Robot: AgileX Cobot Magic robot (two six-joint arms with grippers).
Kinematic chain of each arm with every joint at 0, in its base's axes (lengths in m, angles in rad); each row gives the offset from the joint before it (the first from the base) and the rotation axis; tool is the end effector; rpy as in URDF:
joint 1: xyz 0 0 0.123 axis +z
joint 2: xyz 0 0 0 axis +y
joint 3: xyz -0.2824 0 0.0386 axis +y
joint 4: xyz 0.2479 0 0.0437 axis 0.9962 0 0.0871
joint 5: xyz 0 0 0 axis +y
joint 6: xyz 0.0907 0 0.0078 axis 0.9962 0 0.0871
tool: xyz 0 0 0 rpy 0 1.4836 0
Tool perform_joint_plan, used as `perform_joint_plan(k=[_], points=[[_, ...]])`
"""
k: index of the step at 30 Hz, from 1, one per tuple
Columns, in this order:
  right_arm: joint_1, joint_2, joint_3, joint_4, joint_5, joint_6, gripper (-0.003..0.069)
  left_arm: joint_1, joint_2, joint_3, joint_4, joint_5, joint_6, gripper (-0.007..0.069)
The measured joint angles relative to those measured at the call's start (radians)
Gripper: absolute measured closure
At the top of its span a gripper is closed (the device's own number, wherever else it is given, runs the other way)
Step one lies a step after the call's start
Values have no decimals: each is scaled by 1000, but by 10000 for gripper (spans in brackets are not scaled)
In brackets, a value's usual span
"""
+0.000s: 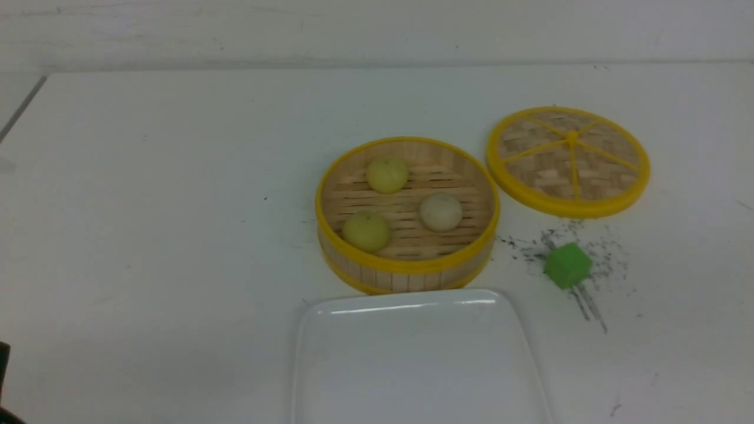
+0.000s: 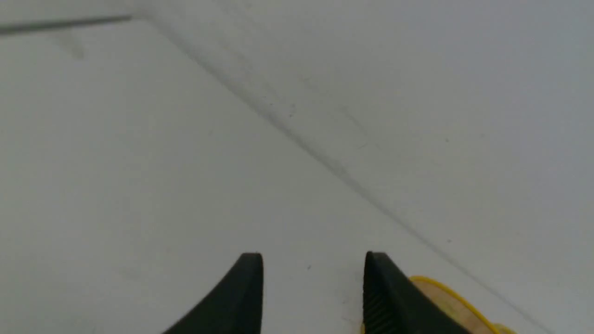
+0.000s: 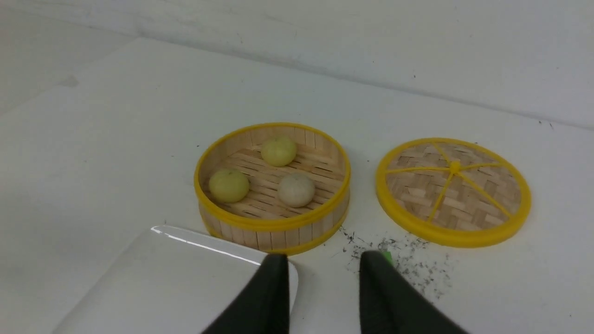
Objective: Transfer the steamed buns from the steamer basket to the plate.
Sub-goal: Use the right arm to grab the steamed stuffed bun that is closest to it
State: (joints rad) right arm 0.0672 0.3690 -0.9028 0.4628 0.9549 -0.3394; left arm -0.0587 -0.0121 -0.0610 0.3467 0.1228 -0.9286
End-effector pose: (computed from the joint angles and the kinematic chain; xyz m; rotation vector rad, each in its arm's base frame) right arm 0.0208 0.0347 0.4010 -0.3740 1.8076 0.3507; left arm 0.0522 0.0008 0.2238 -0.4339 1.4833 -0.4801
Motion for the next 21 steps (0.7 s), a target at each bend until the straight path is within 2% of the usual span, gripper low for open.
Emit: perform_joint_plan(k=[4, 5, 10, 16, 21], points=[[12, 25, 0, -27, 3, -16, 417, -104, 32, -96, 82, 61, 78, 251], [19, 45, 0, -36, 10, -25, 410, -170, 83, -150, 103, 106, 125, 230], [38, 91, 1, -44, 15, -53, 350, -315, 221, -237, 108, 121, 163, 214], [39, 147, 1, -59, 5, -58, 286, -422, 355, -339, 107, -30, 134, 269], [39, 207, 1, -20, -40, -59, 276, -459, 497, -463, 130, 17, 111, 300]])
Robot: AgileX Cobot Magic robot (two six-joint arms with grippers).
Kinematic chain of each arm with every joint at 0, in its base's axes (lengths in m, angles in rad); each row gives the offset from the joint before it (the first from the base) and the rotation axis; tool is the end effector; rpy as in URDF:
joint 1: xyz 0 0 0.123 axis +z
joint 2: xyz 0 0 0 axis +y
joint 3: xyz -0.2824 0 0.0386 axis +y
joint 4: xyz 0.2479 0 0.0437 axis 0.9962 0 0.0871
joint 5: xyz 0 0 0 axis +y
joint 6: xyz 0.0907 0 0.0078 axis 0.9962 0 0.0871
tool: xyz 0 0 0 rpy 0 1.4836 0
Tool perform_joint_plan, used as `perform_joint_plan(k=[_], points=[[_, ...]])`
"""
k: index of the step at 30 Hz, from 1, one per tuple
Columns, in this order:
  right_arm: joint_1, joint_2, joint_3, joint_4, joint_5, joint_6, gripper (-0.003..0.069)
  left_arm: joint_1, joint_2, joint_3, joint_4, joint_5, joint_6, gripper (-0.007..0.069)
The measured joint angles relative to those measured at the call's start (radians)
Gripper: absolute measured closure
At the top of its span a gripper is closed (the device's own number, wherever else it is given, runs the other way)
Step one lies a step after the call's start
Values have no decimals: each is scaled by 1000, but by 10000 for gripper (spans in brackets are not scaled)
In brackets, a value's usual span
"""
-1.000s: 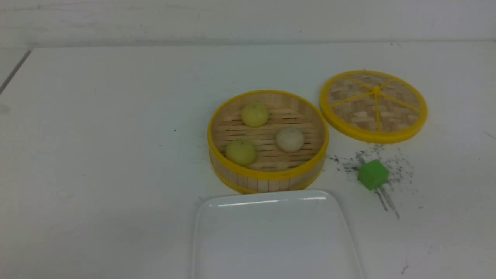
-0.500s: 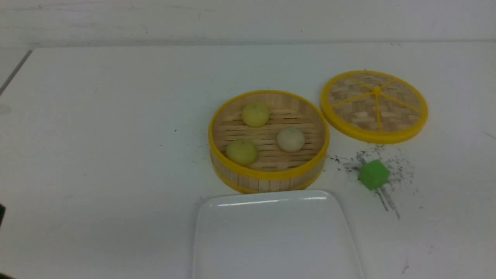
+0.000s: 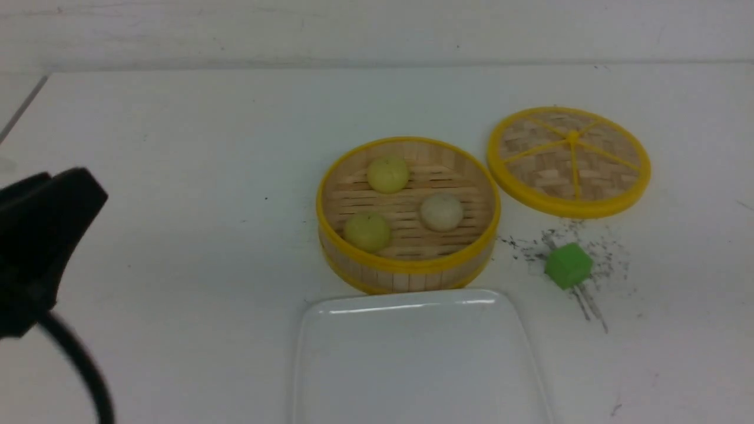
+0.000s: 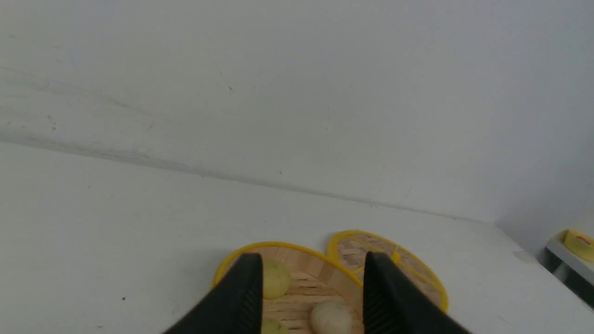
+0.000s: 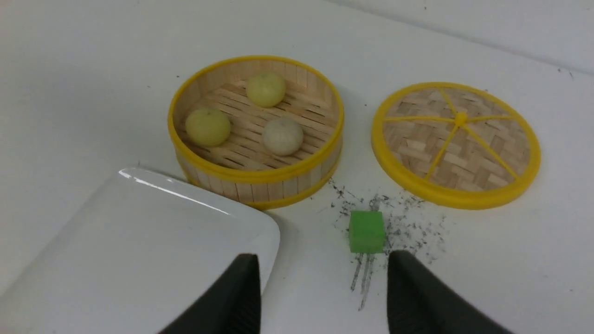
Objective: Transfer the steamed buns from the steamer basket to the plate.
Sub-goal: Use the right arm to grab the steamed stuffed bun that is closest to it
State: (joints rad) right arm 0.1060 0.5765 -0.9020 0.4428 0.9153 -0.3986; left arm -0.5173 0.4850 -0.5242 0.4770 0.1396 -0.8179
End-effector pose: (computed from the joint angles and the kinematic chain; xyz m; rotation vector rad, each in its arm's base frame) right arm 0.0784 0.0395 0.3924 -0.4402 1.9628 0.3430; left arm 0.0942 -0.0468 0.3423 0.0868 1.6009 -0.6245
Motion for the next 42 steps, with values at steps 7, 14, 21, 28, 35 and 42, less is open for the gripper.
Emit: perform_joint_plan(k=[7, 14, 21, 28, 35, 42], points=[[0, 104, 2, 200, -30, -178, 274, -60, 236, -118, 150, 15, 13, 302], [0, 211, 3, 380, -52, -406, 274, -66, 403, -211, 425, 92, 13, 362], [0, 270, 8, 398, -144, -492, 274, -66, 486, -310, 666, 330, -103, 383], [0, 410, -5, 426, -181, -494, 274, -66, 551, -362, 822, 399, -261, 375], [0, 594, -164, 430, -79, -494, 274, -66, 555, -364, 711, 333, -343, 375], [0, 788, -421, 419, 66, -473, 274, -66, 561, -364, 615, 263, -348, 368]])
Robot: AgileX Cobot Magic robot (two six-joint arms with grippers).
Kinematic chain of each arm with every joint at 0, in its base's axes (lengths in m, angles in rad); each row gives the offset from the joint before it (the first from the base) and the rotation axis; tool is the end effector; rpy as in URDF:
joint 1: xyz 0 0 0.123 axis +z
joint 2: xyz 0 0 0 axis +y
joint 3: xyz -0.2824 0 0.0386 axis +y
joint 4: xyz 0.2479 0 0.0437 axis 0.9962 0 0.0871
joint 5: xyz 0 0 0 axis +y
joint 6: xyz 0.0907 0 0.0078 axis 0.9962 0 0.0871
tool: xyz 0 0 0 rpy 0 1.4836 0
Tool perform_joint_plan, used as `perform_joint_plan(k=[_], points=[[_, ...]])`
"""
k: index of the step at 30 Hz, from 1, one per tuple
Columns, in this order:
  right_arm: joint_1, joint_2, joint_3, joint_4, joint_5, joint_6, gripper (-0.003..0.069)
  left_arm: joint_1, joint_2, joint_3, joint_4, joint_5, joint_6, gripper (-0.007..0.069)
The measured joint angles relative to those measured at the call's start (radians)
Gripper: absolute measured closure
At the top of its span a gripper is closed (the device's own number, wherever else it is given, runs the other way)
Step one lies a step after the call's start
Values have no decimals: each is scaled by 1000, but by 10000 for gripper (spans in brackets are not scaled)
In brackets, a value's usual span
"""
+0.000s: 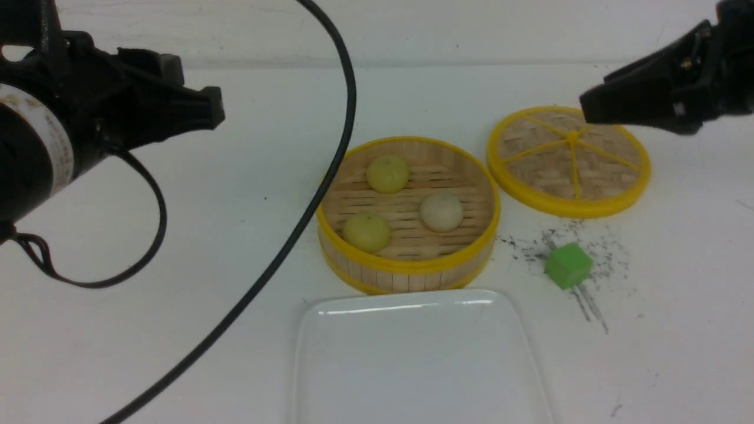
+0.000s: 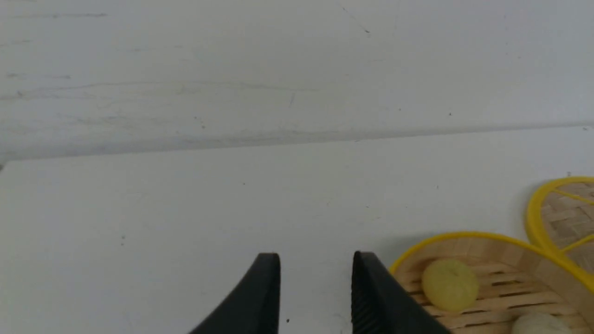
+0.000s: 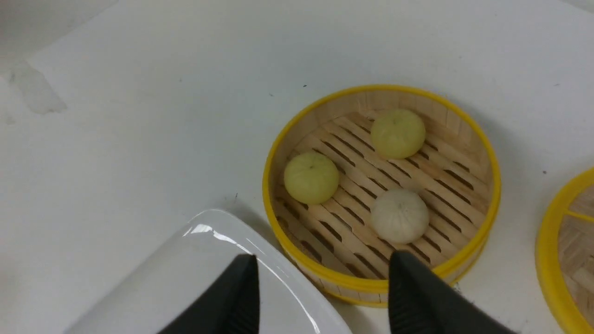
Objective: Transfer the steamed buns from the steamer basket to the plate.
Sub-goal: Use the right arm to grab the steamed stuffed bun that is closest to it
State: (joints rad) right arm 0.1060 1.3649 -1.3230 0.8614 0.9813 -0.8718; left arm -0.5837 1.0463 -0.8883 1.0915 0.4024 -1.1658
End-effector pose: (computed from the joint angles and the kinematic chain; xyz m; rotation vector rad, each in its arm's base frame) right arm 0.2746 0.0870 0.3936 -0.7703 2.0487 0.6715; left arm 0.2061 -0.0981 0.3685 0.1835 1.8124 -0.1644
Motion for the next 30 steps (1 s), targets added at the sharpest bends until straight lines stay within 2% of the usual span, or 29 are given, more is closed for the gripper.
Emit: perform_joint_plan(k=[3, 9, 14, 22, 30], points=[[0, 66, -75, -18, 63, 15, 274, 0, 1, 0, -8, -2, 0, 347], [6, 229, -172, -25, 100, -19, 274, 0, 5, 0, -26, 40, -12, 239], [50, 306, -176, -34, 89, -71, 274, 0, 17, 0, -25, 106, -14, 221], [181, 460, -177, -75, -86, -122, 274, 0, 21, 0, -19, 107, -53, 220], [191, 572, -177, -94, -241, -122, 274, 0, 21, 0, -5, 107, -56, 220]])
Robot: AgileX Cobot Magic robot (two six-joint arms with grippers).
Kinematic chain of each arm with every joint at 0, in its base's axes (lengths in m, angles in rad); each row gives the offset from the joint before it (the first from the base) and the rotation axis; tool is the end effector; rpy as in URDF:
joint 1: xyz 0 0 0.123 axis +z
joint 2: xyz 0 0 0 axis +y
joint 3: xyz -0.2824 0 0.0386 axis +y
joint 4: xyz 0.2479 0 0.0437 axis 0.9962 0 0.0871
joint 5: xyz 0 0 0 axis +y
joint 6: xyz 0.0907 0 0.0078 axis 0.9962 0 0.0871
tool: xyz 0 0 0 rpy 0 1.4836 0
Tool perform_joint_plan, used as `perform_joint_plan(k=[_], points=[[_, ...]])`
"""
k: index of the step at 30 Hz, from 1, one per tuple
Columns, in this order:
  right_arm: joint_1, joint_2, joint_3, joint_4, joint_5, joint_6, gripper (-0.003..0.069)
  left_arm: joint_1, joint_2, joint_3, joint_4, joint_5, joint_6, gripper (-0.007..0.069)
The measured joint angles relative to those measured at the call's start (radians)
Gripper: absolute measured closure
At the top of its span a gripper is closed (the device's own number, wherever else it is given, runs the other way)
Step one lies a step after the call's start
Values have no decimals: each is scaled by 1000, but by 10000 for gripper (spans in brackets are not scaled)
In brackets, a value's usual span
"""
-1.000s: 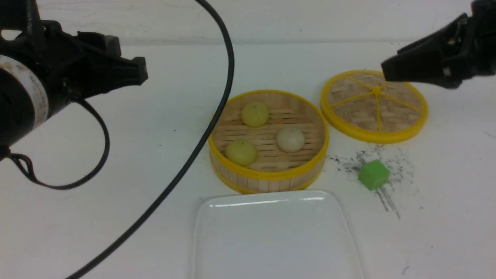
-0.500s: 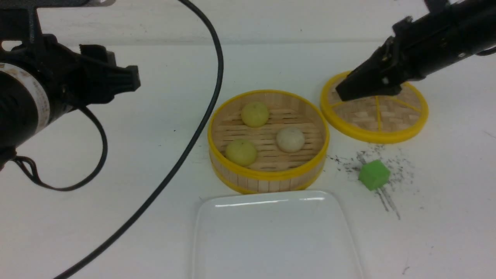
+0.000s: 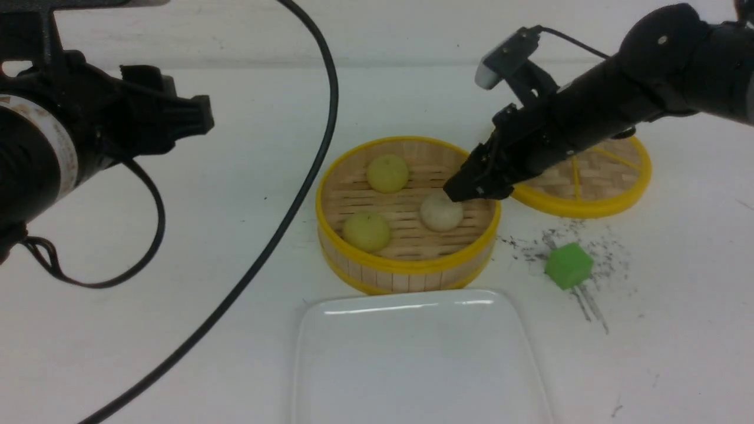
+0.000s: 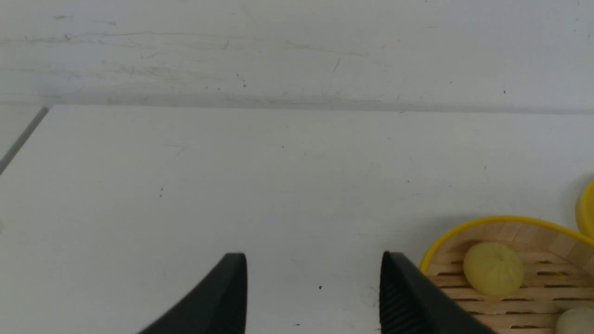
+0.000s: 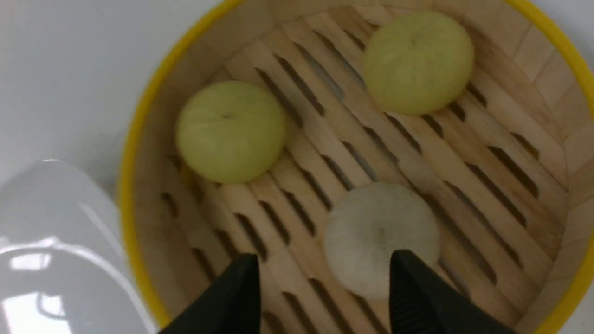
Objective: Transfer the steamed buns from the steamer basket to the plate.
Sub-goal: Use the right arm to grab the steamed stuffed bun that is closest to it
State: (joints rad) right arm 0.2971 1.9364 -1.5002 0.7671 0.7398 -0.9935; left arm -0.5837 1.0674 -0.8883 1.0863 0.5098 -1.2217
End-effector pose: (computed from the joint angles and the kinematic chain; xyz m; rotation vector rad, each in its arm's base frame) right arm 0.3969 0.1661 0.2433 -0.9892 2.2265 0.5714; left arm 0.2107 -0.0919 0.3599 0.0697 1.8823 -0.1039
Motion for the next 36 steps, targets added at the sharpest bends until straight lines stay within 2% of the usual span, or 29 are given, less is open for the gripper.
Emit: perform_joint_plan(k=[10, 28, 31, 35, 36], points=[[0, 117, -42, 8, -73, -30, 273, 0, 0, 0, 2, -7, 0, 220], [0, 185, -121, 13, 31, -30, 279, 0, 0, 0, 2, -12, 0, 220], [0, 186, -121, 13, 31, -31, 302, 0, 0, 0, 2, -12, 0, 220], [0, 186, -121, 13, 30, -34, 428, 0, 0, 0, 3, -14, 0, 220], [0, 186, -121, 13, 27, -44, 514, 0, 0, 0, 6, -15, 0, 220]])
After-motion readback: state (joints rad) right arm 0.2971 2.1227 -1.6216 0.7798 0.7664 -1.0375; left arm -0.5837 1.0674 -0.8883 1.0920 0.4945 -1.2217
